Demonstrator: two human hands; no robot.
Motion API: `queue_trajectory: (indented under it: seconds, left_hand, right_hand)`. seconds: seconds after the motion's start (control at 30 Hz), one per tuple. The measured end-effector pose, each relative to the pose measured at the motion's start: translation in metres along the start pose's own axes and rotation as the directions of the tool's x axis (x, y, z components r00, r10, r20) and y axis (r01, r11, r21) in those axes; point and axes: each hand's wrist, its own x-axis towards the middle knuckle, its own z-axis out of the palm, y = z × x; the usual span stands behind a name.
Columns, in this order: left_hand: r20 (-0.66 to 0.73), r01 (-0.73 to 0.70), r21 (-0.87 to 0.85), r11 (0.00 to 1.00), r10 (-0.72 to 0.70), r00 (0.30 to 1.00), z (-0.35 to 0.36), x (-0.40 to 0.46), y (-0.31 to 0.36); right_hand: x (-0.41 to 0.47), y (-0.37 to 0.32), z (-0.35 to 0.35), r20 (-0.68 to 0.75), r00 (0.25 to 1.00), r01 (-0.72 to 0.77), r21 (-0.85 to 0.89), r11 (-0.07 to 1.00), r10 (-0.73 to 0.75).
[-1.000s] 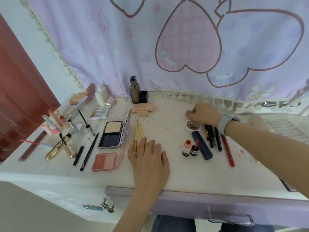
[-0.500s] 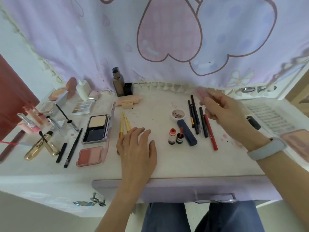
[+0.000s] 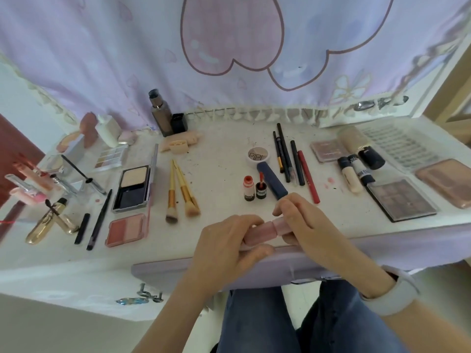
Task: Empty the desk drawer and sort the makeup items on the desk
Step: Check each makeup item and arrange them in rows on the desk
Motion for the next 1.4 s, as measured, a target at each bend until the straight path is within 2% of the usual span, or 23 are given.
queue_trajectory:
  seconds: [0.2, 0.27, 0.37, 0.5, 0.6, 0.77, 0.9, 1.07, 1.13, 1.3, 1.4]
  left_hand:
    - [-0.017, 0.101, -0.081, 0.992, -0.103, 0.995, 0.006, -0.001, -0.002]
    - [-0.011, 0.166, -0.171, 0.971, -0.171, 0.985, 0.008, 0.001, -0.001]
    - [0.049, 0.306, -0.405, 0.862, -0.314, 0.948, 0.006, 0.006, 0.000]
    - [0.066, 0.355, -0.528, 0.771, -0.380, 0.923, 0.002, 0.010, -0.001]
    - [0.072, 0.362, -0.510, 0.780, -0.381, 0.922, 0.001, 0.013, 0.002]
    - [0.079, 0.383, -0.445, 0.810, -0.390, 0.917, 0.003, 0.012, 0.004]
    - [0.093, 0.425, -0.467, 0.775, -0.435, 0.895, 0.001, 0.014, 0.005]
    - [0.095, 0.408, -0.460, 0.789, -0.413, 0.906, 0.002, 0.013, 0.006]
    - [0.094, 0.414, -0.450, 0.791, -0.419, 0.903, 0.003, 0.013, 0.005]
    - [0.092, 0.441, -0.476, 0.761, -0.455, 0.886, 0.001, 0.015, 0.007]
    - [0.094, 0.432, -0.476, 0.766, -0.444, 0.891, 0.001, 0.015, 0.008]
  right_hand:
    - [0.005, 0.001, 0.014, -0.079, 0.997, 0.023, 0.033, 0.999, -0.020]
    - [0.005, 0.000, 0.013, -0.091, 0.995, 0.037, 0.009, 0.999, -0.036]
    - [0.005, -0.003, 0.013, -0.079, 0.986, 0.139, -0.085, 0.987, -0.146]
    - [0.004, -0.005, 0.008, 0.027, 0.955, 0.297, -0.163, 0.941, -0.296]
    - [0.002, 0.004, 0.000, 0.087, 0.934, 0.358, -0.179, 0.916, -0.348]
    - [0.001, 0.017, -0.009, 0.133, 0.926, 0.370, -0.151, 0.916, -0.352]
    - [0.003, 0.016, -0.012, 0.104, 0.890, 0.455, -0.268, 0.849, -0.444]
    - [0.003, 0.004, -0.013, 0.032, 0.955, 0.289, -0.319, 0.903, -0.295]
    - [0.005, 0.003, -0.013, -0.005, 0.965, 0.251, -0.279, 0.927, -0.263]
    - [0.004, 0.006, -0.018, 0.121, 0.918, 0.397, -0.246, 0.884, -0.378]
    - [0.008, 0.005, -0.016, 0.125, 0.952, 0.305, -0.274, 0.912, -0.281]
